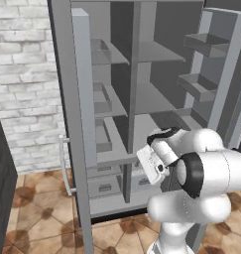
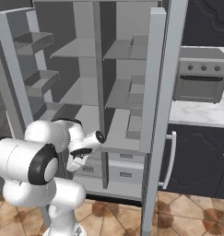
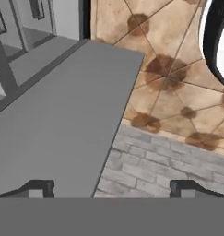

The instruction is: Place one of the steaks on the plate and the other in the bowl. Then place the bowl in the fridge.

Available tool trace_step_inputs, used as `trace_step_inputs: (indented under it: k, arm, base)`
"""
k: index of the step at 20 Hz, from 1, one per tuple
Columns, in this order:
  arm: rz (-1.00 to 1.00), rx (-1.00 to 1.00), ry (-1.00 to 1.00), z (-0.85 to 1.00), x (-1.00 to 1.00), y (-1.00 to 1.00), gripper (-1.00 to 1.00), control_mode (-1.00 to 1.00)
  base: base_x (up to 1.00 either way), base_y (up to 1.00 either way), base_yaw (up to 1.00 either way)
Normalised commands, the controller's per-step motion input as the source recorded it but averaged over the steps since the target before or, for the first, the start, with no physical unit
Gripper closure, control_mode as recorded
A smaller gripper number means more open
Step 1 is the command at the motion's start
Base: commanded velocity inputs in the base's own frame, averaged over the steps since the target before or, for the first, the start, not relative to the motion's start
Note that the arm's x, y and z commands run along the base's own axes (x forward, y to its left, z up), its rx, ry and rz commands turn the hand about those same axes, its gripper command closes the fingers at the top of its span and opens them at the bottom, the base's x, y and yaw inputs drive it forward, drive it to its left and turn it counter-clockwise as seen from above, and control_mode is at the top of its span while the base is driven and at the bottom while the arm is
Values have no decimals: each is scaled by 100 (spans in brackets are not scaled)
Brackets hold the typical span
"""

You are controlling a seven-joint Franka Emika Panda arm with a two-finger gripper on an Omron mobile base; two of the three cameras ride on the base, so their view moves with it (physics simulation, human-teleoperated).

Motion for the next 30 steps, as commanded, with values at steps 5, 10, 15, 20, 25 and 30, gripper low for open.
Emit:
trace_step_inputs:
  k: [5,10,15,20,25,30]
  arm:
    - [27,-61,-12,34,-17,-8,-100,-100]
    - [44,-50,-5,61,-6,-41,-100,-100]
    - [62,-48,0,51,-19,-34,-100,-100]
    - [83,-38,0,20,-41,-13,-100,-100]
    - [71,-3,4,17,-40,-10,-100,-100]
    - [6,17,9,0,0,-40,-100,-100]
  base:
    - [0,0,0]
    - [0,0,0]
    - [0,0,0]
    - [0,0,0]
    - [0,0,0]
    - [0,0,0]
